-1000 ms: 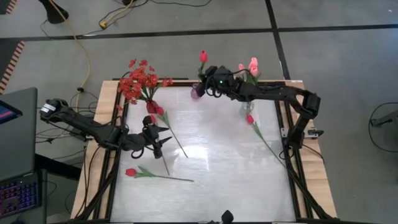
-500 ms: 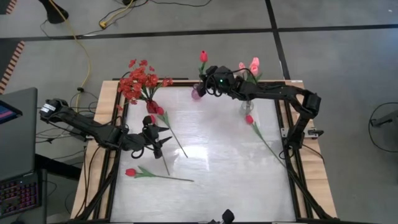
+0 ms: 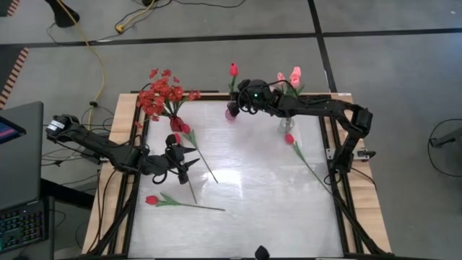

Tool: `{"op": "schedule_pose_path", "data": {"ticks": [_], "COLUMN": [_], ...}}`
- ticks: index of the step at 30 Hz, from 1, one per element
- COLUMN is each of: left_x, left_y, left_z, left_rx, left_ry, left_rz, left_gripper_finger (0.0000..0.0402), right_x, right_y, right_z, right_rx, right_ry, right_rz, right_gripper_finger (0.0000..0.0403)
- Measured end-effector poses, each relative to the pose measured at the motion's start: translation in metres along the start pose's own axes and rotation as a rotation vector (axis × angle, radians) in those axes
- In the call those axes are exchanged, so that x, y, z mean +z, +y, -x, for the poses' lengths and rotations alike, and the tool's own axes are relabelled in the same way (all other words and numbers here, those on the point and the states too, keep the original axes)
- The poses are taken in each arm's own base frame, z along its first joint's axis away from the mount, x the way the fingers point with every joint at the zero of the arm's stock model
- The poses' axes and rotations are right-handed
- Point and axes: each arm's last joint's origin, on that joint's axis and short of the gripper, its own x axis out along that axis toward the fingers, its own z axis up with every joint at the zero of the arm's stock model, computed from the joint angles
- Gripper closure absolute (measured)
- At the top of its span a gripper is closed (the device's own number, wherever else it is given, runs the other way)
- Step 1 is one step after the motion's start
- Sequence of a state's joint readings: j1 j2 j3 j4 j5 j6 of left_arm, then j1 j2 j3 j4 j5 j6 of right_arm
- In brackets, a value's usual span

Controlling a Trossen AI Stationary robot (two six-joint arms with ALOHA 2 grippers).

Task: Sort flowers into vase by color
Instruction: Put the top middle red tulip into the purple vase

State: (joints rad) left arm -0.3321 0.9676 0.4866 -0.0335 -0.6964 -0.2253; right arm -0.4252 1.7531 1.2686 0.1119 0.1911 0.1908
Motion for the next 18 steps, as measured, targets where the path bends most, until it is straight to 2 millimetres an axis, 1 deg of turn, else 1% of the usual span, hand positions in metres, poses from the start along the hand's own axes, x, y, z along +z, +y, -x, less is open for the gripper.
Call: {"op": "schedule_pose_path", "data": {"ticks": [5,12,18], "left_x": [0.0,-0.0002,-0.0002], "left_y": [0.0,0.0,0.0], "left_z": [0.0,0.0,0.0], "left_rx": [0.0,0.0,0.0], "left_ry": [0.0,0.002,0.002], "left_rz": [-0.001,-0.002,-0.002], "left_gripper_finger": [0.0226,0.0226,0.0226], "right_x": [-0.0013,-0.0015,-0.0015], "right_y": [0.0008,0.0007,0.0008], "right_z": [-0.0001,0.0,0.0], "right_rx": [0.056,0.056,0.056], "right_ry": [0.023,0.027,0.027], "right_rz": [-0.027,-0.028,-0.02], "right_gripper_finger": [0.0372,0.0371,0.0349]}}
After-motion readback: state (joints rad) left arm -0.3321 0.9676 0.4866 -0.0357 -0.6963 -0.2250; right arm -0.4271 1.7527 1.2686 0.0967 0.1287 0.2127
